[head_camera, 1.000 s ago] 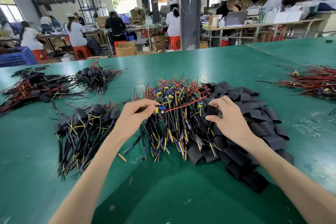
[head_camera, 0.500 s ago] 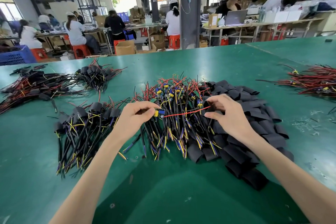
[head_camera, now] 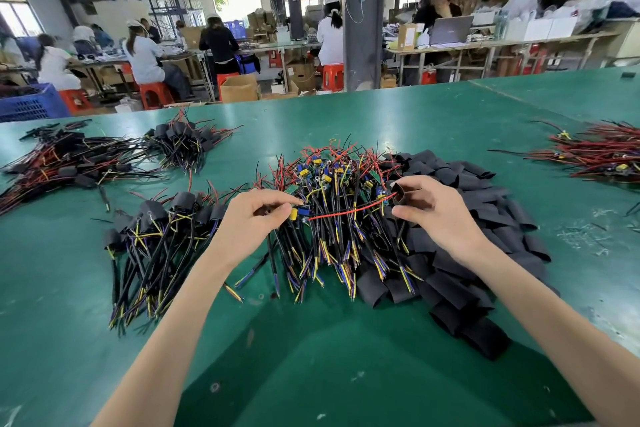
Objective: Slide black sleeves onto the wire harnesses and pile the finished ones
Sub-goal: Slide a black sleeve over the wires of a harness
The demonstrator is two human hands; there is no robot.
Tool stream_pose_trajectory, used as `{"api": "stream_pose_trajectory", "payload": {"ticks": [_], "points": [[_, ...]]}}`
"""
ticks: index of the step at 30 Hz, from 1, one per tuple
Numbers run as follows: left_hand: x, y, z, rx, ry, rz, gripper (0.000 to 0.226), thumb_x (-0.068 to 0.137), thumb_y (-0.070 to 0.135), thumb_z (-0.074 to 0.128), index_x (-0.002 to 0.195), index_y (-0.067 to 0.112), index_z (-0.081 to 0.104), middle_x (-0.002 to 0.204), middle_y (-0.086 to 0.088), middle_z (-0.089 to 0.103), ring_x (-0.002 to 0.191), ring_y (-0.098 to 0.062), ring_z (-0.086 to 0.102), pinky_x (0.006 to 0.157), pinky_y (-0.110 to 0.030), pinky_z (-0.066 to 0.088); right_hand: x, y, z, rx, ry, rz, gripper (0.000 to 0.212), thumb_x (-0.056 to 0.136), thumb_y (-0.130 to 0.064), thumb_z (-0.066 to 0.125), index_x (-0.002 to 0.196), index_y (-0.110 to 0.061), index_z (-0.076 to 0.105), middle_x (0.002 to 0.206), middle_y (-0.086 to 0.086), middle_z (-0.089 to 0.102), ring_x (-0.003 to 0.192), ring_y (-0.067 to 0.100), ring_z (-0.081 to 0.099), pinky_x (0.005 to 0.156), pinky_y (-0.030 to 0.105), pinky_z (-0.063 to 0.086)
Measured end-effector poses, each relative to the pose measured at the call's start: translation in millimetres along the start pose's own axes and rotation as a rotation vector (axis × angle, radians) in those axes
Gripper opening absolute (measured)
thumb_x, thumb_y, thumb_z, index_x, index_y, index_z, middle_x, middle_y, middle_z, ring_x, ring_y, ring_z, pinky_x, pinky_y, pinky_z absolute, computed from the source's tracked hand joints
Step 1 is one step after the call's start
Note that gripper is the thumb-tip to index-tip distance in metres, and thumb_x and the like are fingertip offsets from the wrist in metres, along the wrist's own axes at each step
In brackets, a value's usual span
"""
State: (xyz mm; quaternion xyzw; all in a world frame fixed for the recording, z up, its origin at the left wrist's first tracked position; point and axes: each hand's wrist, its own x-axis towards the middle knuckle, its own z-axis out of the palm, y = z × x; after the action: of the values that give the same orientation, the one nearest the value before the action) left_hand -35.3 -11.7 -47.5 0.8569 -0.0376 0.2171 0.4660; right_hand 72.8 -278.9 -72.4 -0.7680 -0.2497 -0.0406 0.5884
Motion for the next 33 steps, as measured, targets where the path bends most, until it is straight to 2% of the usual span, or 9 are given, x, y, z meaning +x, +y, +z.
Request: {"api": "stream_pose_trajectory", "payload": {"ticks": [2, 5, 9, 12, 14, 19, 24, 27, 33], "points": [[0, 0, 0, 0.009, 0.016, -0.005, 0.035, 0.088, 0.003, 0.062, 0.082, 0.037, 0.07, 0.066, 0.012, 0.062, 0.065, -0.011, 0.045, 0.065, -0.024, 0.034, -1, -1, 0, -0.014, 0.0, -0.015, 0.041, 0.074, -0.002, 0.076, 0.102, -0.029, 0.063, 0.1, -0.004, 0.069, 0.092, 0.006, 0.064, 0.086, 0.021, 0.048], [-1, 2, 2, 0.041, 0.03, -0.009, 0.034, 0.088, 0.007, 0.064, 0.082, 0.039, 0.069, 0.066, 0.019, 0.062, 0.067, -0.005, 0.046, 0.071, -0.026, 0.033, -3, -4, 1, -0.118, 0.01, -0.124, 0.04, 0.071, -0.001, 0.078, 0.101, -0.025, 0.065, 0.101, -0.005, 0.065, 0.091, 0.008, 0.063, 0.087, 0.017, 0.047], [-1, 6, 10, 0.097, 0.006, 0.006, 0.023, 0.09, 0.013, 0.062, 0.09, 0.035, 0.069, 0.083, 0.017, 0.066, 0.082, -0.013, 0.055, 0.081, -0.032, 0.04, -5, -5, 6, -0.576, 0.071, -0.443, 0.036, 0.069, -0.013, 0.081, 0.102, -0.01, 0.068, 0.102, 0.003, 0.063, 0.098, 0.028, 0.052, 0.089, 0.04, 0.04], [-4, 12, 20, 0.108, -0.011, 0.039, 0.02, 0.092, 0.016, 0.06, 0.094, 0.033, 0.068, 0.089, 0.019, 0.064, 0.089, -0.008, 0.057, 0.084, -0.025, 0.041, -8, -4, 12, -0.734, 0.133, -0.565, 0.038, 0.067, -0.023, 0.083, 0.101, -0.012, 0.07, 0.1, 0.001, 0.064, 0.1, 0.025, 0.047, 0.087, 0.036, 0.031], [-6, 16, 28, 0.1, -0.011, 0.076, 0.018, 0.092, 0.016, 0.059, 0.097, 0.031, 0.069, 0.085, 0.017, 0.059, 0.079, -0.001, 0.052, 0.076, -0.016, 0.037, -10, -5, 17, -0.746, 0.145, -0.622, 0.039, 0.067, -0.025, 0.083, 0.101, -0.012, 0.069, 0.098, 0.001, 0.063, 0.1, 0.022, 0.045, 0.087, 0.033, 0.03], [-10, 23, 44, 0.1, -0.01, 0.109, 0.017, 0.093, 0.015, 0.057, 0.101, 0.025, 0.069, 0.087, 0.008, 0.053, 0.073, 0.001, 0.046, 0.067, -0.011, 0.032, -18, -11, 30, -0.738, 0.094, -0.689, 0.037, 0.073, -0.029, 0.076, 0.104, -0.01, 0.068, 0.096, 0.005, 0.062, 0.095, 0.024, 0.05, 0.088, 0.033, 0.035], [-13, 26, 49, 0.124, -0.011, 0.102, 0.019, 0.094, 0.016, 0.056, 0.105, 0.021, 0.071, 0.089, 0.011, 0.057, 0.077, 0.005, 0.049, 0.069, -0.008, 0.033, -25, -19, 34, -0.706, 0.033, -0.631, 0.037, 0.075, -0.024, 0.079, 0.107, -0.01, 0.068, 0.099, 0.006, 0.062, 0.08, 0.029, 0.06, 0.075, 0.037, 0.047], [-14, 27, 47, 0.139, 0.001, 0.106, 0.019, 0.094, 0.016, 0.056, 0.106, 0.019, 0.071, 0.089, 0.016, 0.056, 0.078, 0.01, 0.049, 0.07, -0.005, 0.032, -27, -22, 33, -0.61, 0.012, -0.59, 0.036, 0.076, -0.021, 0.078, 0.108, -0.008, 0.068, 0.101, 0.006, 0.061, 0.082, 0.03, 0.062, 0.073, 0.041, 0.053], [-14, 27, 49, 0.113, 0.003, 0.068, 0.019, 0.095, 0.016, 0.055, 0.106, 0.02, 0.07, 0.096, 0.007, 0.064, 0.086, -0.001, 0.054, 0.076, -0.007, 0.036, -28, -24, 35, -0.601, -0.007, -0.588, 0.035, 0.075, -0.016, 0.078, 0.107, -0.006, 0.068, 0.1, 0.007, 0.06, 0.081, 0.028, 0.062, 0.071, 0.042, 0.054]]}}
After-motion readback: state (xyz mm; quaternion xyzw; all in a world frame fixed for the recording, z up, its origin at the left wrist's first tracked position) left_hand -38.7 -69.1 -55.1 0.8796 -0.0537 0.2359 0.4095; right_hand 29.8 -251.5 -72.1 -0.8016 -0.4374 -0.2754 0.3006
